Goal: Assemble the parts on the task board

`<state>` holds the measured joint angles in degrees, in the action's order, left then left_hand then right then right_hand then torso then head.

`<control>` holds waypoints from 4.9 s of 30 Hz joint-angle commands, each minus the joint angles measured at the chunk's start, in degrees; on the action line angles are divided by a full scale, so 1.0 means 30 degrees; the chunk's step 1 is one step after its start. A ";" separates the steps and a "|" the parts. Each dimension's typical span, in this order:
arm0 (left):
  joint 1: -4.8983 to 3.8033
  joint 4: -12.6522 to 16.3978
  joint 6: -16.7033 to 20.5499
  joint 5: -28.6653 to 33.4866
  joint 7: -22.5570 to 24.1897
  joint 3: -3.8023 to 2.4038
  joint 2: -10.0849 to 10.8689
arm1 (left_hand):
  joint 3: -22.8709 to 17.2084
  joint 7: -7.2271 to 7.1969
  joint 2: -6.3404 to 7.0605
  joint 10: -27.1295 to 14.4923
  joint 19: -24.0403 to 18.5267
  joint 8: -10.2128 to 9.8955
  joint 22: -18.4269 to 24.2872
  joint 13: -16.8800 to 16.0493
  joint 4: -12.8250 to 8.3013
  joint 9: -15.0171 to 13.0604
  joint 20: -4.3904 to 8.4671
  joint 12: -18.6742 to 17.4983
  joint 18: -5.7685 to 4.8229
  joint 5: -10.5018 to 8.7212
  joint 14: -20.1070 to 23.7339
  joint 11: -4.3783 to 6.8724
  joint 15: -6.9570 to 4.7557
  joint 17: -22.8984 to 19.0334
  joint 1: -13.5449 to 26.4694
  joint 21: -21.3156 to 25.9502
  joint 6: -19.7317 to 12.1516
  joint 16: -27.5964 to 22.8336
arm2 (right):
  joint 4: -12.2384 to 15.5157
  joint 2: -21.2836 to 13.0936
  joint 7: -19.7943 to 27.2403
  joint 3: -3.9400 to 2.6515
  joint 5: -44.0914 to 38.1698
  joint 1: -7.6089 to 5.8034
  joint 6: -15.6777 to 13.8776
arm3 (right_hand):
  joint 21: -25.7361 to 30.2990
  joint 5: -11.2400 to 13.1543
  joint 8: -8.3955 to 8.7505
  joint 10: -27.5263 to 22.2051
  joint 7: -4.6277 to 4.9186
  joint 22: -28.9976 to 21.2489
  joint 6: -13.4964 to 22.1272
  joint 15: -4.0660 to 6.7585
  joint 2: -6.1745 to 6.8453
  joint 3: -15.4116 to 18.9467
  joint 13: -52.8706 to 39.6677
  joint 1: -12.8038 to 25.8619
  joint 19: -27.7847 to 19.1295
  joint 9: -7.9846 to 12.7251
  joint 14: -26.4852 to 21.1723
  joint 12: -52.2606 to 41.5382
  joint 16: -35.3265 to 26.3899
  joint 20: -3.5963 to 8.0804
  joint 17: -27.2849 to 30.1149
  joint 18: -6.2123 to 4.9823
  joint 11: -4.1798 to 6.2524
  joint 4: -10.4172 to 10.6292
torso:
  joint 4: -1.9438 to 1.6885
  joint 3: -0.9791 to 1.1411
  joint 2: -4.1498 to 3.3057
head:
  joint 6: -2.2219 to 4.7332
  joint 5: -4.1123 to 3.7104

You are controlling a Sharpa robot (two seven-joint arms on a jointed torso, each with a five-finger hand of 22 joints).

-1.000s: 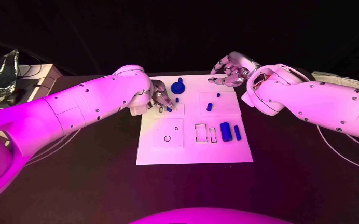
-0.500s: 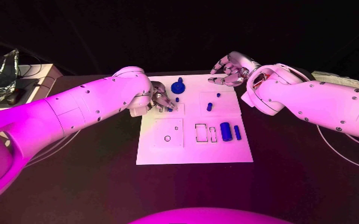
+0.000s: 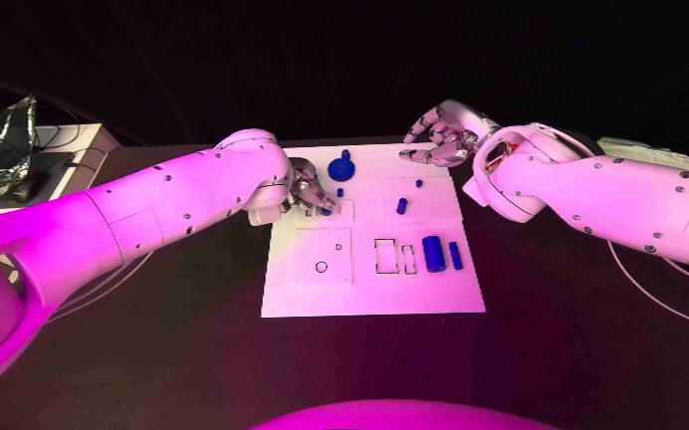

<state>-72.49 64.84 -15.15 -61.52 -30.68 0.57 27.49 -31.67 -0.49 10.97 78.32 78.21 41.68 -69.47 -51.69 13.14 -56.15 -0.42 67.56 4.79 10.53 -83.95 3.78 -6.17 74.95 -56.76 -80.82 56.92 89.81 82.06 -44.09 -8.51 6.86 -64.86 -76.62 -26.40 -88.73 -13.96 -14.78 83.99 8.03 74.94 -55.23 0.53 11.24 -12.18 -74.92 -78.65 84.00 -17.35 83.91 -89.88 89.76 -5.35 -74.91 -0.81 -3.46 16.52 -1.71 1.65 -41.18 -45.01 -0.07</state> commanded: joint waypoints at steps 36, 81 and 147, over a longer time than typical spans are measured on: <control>0.0017 0.0212 -0.0818 0.0893 0.0220 -0.3127 0.2376 | 0.4344 0.1791 -0.1220 -0.4662 -0.1986 -0.3821 0.3209 0.5876 0.1177 0.1344 -0.0959 -0.3298 0.0512 -0.2265 -0.1016 -0.1480 0.1120 0.2232 -0.2596 0.2121 -0.2727 -0.1581 | -0.0021 -0.0297 0.0060 -0.0001 -0.0267 0.0019 -0.0022 | 0.0098 -0.0039 0.0024 0.1936 0.0023 0.4646 0.0180 0.0026 0.0012 0.0124 -0.4959 0.0236 0.1755 -0.0041 0.2021 0.0029 0.0068 0.0007 -0.4992 0.0133 -0.0010 0.0018 | 0.0023 -0.0009 -0.0051 | 0.0333 -0.0094; -0.0608 -0.5296 0.0518 0.1210 0.0724 -0.3336 -0.0819 | 0.5922 0.2098 -0.0917 -0.3846 -0.1136 -0.4025 0.1886 0.3902 0.1184 0.2220 -0.1216 -0.1622 0.0279 -0.2336 -0.1477 -0.1761 0.1392 0.3440 -0.2128 0.1328 -0.3385 -0.0763 | 0.0214 -0.0356 -0.0077 -0.0049 -0.0567 -0.0065 -0.0336 | 0.0138 -0.0504 0.0030 0.1896 0.0033 0.4620 0.0234 0.0025 0.0030 0.0112 -0.4919 0.0243 0.1738 -0.0091 0.2019 0.0070 0.0066 0.0008 -0.4986 0.0123 -0.0016 0.0030 | 0.0284 -0.0074 -0.0797 | 0.0662 0.0083; -0.0586 -0.3569 0.1048 0.3608 0.0740 -0.2873 0.0096 | -0.6622 0.1616 0.0073 -0.3769 -0.1216 -0.0757 0.1397 0.5296 -0.2134 0.1600 -0.0941 -0.2674 0.0240 -0.1957 -0.1483 -0.1272 0.1001 0.3490 -0.4918 0.1035 -0.3440 -0.0643 | 0.0058 -0.0266 -0.0092 -0.0052 -0.0609 -0.0068 -0.0191 | 0.0107 -0.0603 0.0024 0.1930 0.0035 0.4644 0.0261 0.0021 0.0009 0.0105 -0.4953 0.0290 0.1754 -0.0144 0.2019 0.0036 0.0065 0.0005 -0.4982 0.0132 -0.0018 0.0029 | 0.0170 -0.0094 -0.0747 | 0.0248 0.0021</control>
<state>-74.18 53.23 -12.81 -53.62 -28.82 -8.03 27.48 -43.04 4.53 11.19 66.70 74.62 39.14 -65.22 -35.65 14.93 -47.32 -3.58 59.57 5.70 4.49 -83.95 -0.09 -2.66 74.91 -71.89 -77.51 46.77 87.76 82.23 -44.83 -8.99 6.73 -66.09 -76.80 -27.27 -88.54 -15.43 -14.78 83.99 8.02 74.93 -54.83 0.52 11.23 -12.02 -74.90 -78.18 84.00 -17.73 83.91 -89.88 89.76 -5.35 -74.91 -0.82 -3.46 16.68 -1.13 1.40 -43.51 -44.30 -0.12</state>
